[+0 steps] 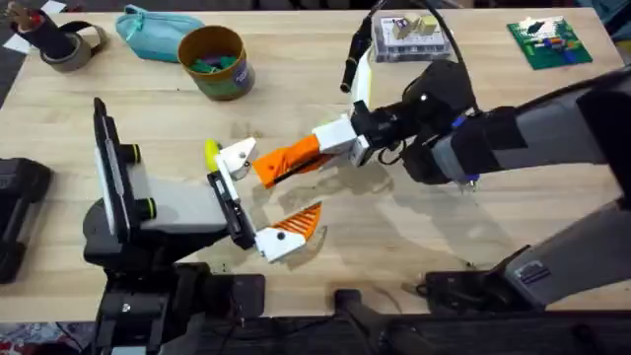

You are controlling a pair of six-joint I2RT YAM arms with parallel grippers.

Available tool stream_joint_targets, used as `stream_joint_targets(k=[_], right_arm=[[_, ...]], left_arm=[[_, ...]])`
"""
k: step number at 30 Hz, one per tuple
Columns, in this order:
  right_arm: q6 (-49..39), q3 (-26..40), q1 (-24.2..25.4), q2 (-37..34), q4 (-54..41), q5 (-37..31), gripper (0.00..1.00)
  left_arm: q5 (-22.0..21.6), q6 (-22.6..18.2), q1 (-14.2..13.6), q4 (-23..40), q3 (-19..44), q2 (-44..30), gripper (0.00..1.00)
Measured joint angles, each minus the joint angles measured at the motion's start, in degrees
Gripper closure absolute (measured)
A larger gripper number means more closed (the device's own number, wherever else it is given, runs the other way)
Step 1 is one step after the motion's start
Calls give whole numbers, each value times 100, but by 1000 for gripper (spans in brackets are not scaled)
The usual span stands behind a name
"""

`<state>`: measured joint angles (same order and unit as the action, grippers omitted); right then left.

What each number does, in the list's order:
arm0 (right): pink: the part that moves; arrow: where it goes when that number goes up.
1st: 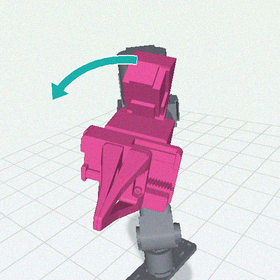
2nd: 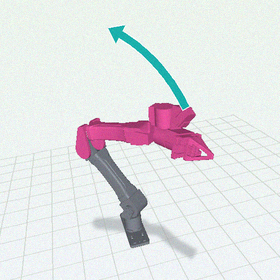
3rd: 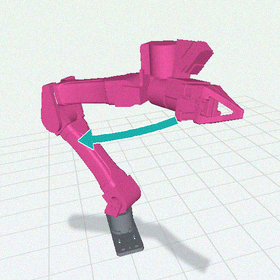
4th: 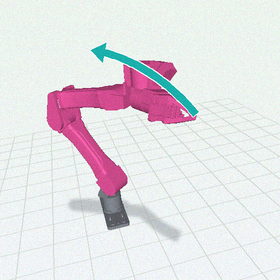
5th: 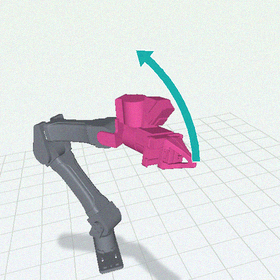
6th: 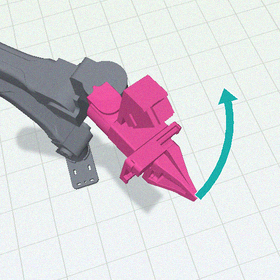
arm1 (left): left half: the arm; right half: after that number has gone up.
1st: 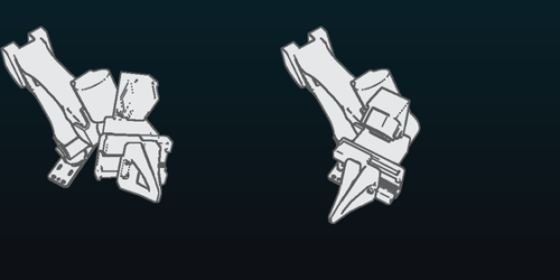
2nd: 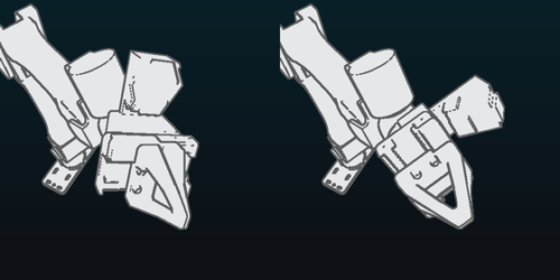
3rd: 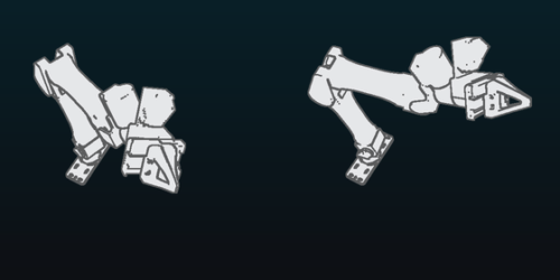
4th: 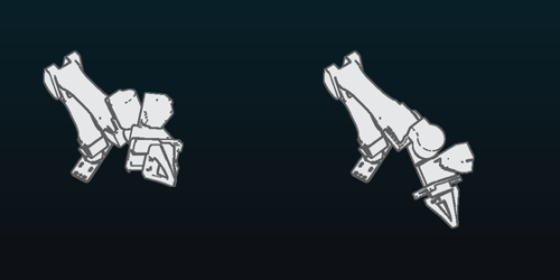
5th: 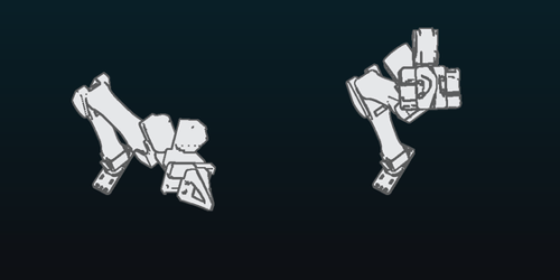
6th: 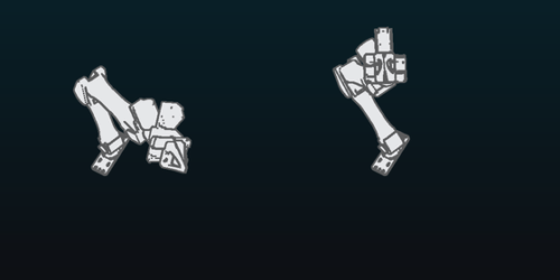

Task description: Pick up the gripper from the table and insert it into the empty holder that is missing its gripper. Then pick up a screw, insert it into the mounting hole, and use the screwdriver to tighten it. Finally, clean up the table by picking up the vegetable and placing it into the bucket.

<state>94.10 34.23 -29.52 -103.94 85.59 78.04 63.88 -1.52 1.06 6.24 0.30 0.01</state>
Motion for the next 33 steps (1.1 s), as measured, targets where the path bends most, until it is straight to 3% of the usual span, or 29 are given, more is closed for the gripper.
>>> stream_joint_targets(k=[7,33], right_arm=[[-350,14,-25,0,-639,-128,986],[-589,18,-86,0,-615,-343,987]], left_arm=[[1,0,0,0,2,0,12],[2,0,0,0,2,0,12]])
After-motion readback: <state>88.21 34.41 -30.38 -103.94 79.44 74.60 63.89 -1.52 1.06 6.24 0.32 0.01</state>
